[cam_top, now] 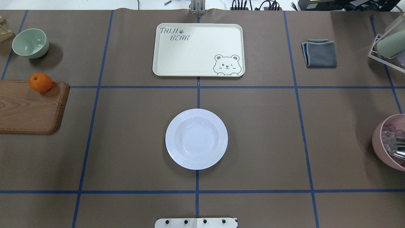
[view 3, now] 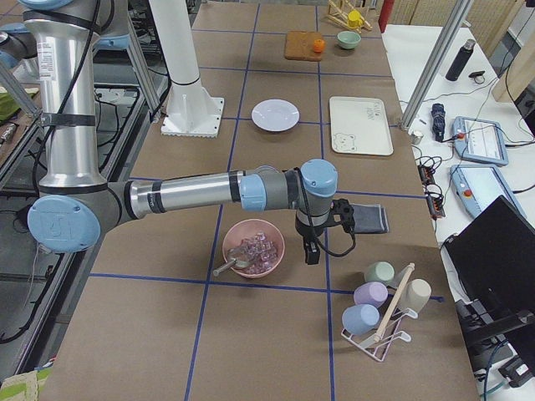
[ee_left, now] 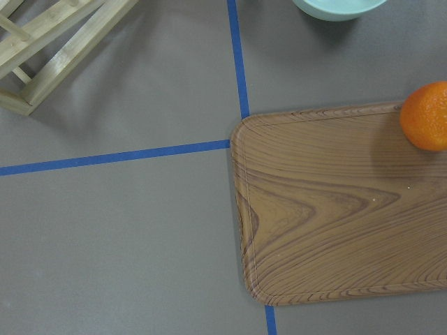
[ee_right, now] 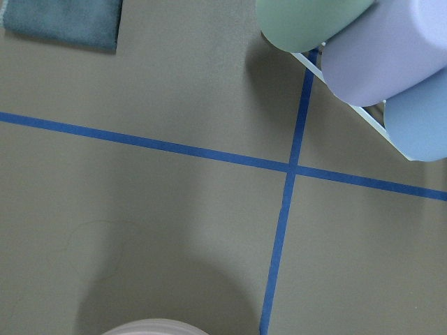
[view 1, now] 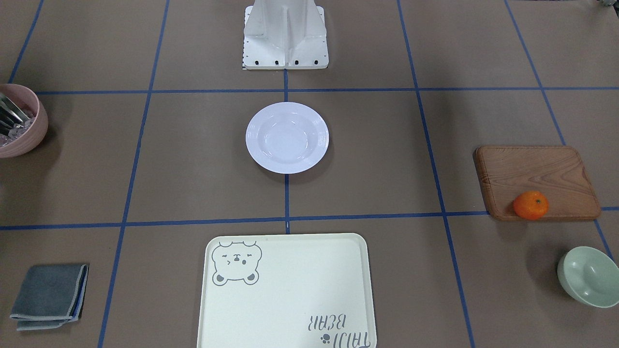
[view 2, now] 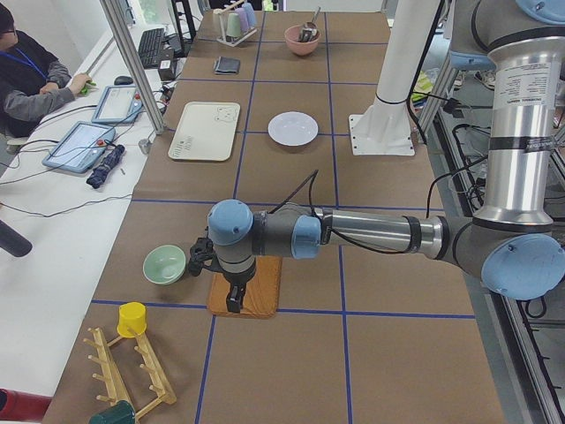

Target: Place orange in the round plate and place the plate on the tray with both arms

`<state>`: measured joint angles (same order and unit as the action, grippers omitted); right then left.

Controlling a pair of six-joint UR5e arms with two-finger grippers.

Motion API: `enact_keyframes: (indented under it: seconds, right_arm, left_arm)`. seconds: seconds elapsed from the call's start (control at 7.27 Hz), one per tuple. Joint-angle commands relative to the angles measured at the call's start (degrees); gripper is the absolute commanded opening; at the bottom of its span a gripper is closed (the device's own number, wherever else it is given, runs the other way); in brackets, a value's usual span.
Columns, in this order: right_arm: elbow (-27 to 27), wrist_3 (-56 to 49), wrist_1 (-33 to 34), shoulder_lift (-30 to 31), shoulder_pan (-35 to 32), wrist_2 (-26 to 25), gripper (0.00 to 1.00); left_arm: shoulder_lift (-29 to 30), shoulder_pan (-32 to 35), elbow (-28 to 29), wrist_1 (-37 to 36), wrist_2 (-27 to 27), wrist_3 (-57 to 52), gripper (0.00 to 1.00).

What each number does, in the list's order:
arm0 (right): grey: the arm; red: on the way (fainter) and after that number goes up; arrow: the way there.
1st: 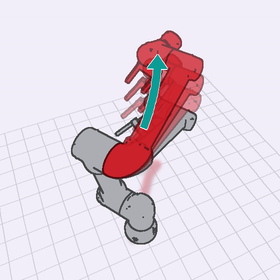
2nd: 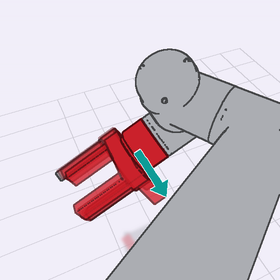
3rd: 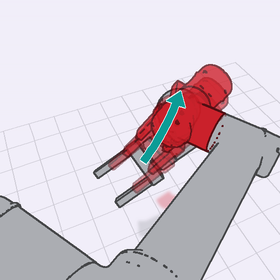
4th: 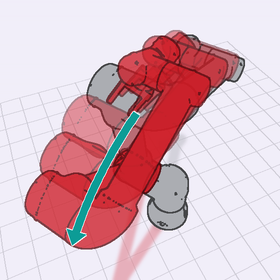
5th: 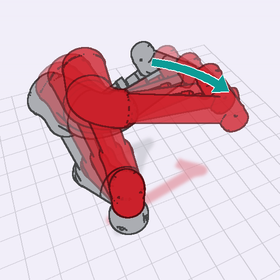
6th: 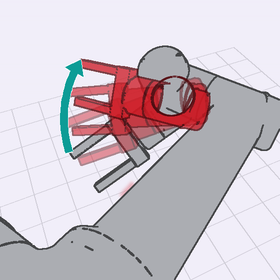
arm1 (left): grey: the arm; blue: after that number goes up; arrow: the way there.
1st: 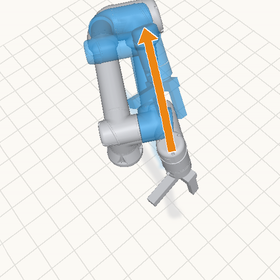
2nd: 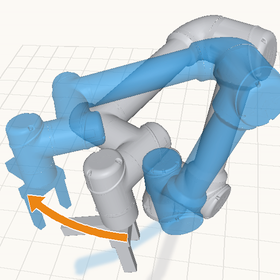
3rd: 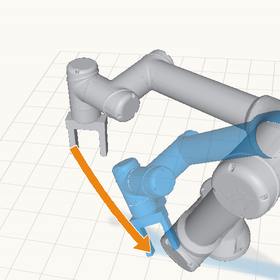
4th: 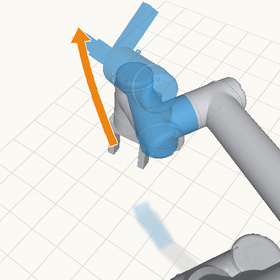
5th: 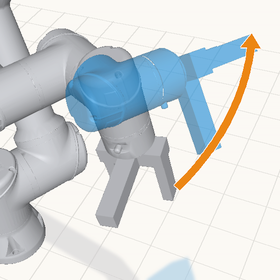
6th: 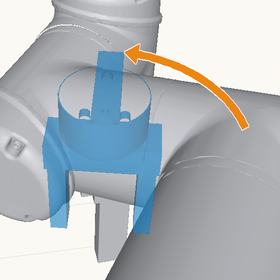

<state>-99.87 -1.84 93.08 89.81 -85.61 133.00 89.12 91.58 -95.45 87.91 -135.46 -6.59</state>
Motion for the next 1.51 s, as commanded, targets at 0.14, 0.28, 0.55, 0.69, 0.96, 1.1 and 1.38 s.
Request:
enact_keyframes:
  seconds: [0.14, 0.28, 0.55, 0.69, 0.96, 1.1, 1.38]
  right_arm:
    - [-0.24, -0.1, -0.09, -0.52, 0.0, -0.1, 1.0]
    - [-0.32, 0.08, -0.09, -0.52, 0.0, -0.19, 1.0]
    - [-2.24, 0.61, -1.48, -3.82, -0.26, -0.46, 1.0]
    - [-2.08, 0.69, -5.41, -4.38, -1.05, -0.8, 1.0]
    - [-0.85, 1.39, -12.99, -4.12, -1.06, -2.13, 1.0]
    - [-0.33, 0.88, -17.53, -4.03, -1.06, -2.65, 1.0]
    - [-0.23, 1.4, -20.56, -2.19, -1.06, -1.86, 1.0]
  left_arm:
    - [0.0, 0.0, -0.09, 0.15, -0.24, 0.17, 0.98]
    - [0.0, 0.0, 0.0, 0.41, -0.33, 0.44, 0.98]
    - [0.17, 0.0, -1.05, 0.68, -0.33, 0.26, 0.98]
    - [0.87, 0.0, -1.58, 4.68, -0.33, 0.78, 0.98]
    - [2.63, 0.0, -1.67, 9.89, -0.33, 3.95, 0.99]
    - [2.81, -0.09, -1.5, 15.48, -0.24, 5.87, 0.99]
    - [2.72, -0.18, -1.32, 25.59, -0.24, 15.35, 0.99]
